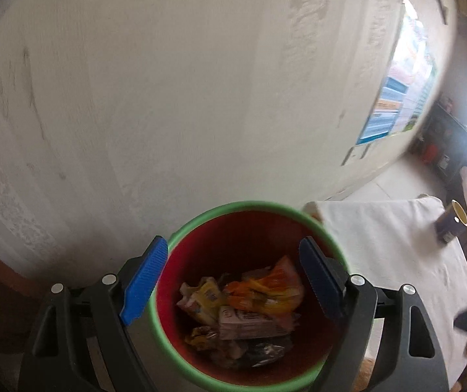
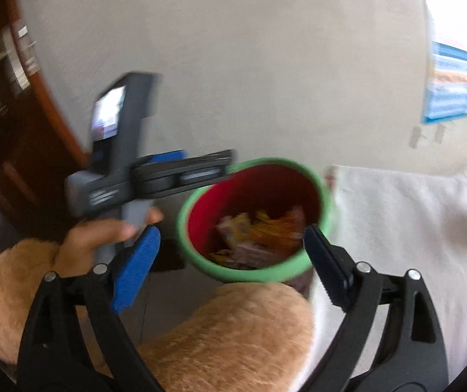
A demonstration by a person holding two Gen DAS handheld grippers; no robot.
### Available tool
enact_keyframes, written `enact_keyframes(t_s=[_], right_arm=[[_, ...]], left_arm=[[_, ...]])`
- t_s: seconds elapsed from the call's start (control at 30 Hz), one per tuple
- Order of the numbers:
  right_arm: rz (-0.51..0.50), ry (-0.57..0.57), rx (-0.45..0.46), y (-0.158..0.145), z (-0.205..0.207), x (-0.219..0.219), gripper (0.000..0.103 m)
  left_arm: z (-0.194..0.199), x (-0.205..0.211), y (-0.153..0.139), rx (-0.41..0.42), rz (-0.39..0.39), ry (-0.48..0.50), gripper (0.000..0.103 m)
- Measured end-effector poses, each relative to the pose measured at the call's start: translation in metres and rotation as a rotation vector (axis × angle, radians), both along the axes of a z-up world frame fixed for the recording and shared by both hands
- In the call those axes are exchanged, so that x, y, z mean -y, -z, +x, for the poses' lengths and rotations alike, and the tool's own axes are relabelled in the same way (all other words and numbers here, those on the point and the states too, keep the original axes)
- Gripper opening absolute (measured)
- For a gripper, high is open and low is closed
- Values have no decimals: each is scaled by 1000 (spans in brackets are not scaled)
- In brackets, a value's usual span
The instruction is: Collect trash
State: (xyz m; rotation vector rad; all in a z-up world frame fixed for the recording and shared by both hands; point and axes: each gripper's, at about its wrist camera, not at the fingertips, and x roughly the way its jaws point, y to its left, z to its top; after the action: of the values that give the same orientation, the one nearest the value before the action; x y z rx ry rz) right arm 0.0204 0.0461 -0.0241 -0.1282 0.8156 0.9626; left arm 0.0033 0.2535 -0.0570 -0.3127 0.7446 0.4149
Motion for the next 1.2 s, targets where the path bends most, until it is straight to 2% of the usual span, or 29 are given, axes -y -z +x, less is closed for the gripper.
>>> enact_keyframes(t_s=[0.07, 0.17, 0.33, 0.47, 0.63, 0.83, 0.97, 1.03, 1.13, 1.2], right_arm=[[-7, 85, 6, -3, 4, 16, 92], [-16, 239, 21, -11, 9, 47, 96], [-27, 472, 48, -25, 15, 109, 98], [-29, 606, 94, -41, 17, 152, 98], [-37, 725, 181, -63, 6, 193, 98], [-85, 870, 328, -68, -3, 223, 98], [-90, 918, 350, -71, -8, 239, 98], [-79, 940, 343, -72, -8, 246, 98], [-54, 968, 331, -74, -10, 254, 98], [-52, 982, 329, -75, -12, 257, 98]], left_arm=[[-2, 14, -6, 20, 10, 19, 88], [-8, 35, -18, 92, -13, 45, 95], [-13, 77, -44, 203, -19, 86, 95], [-12, 115, -67, 261, -29, 147, 95], [-10, 154, -87, 318, -20, 199, 95], [-17, 204, -115, 411, 97, 221, 95], [-15, 228, -122, 393, 167, 184, 95], [-19, 233, -122, 385, 163, 184, 95], [-22, 238, -120, 378, 129, 239, 95], [-25, 242, -118, 368, 143, 246, 95]])
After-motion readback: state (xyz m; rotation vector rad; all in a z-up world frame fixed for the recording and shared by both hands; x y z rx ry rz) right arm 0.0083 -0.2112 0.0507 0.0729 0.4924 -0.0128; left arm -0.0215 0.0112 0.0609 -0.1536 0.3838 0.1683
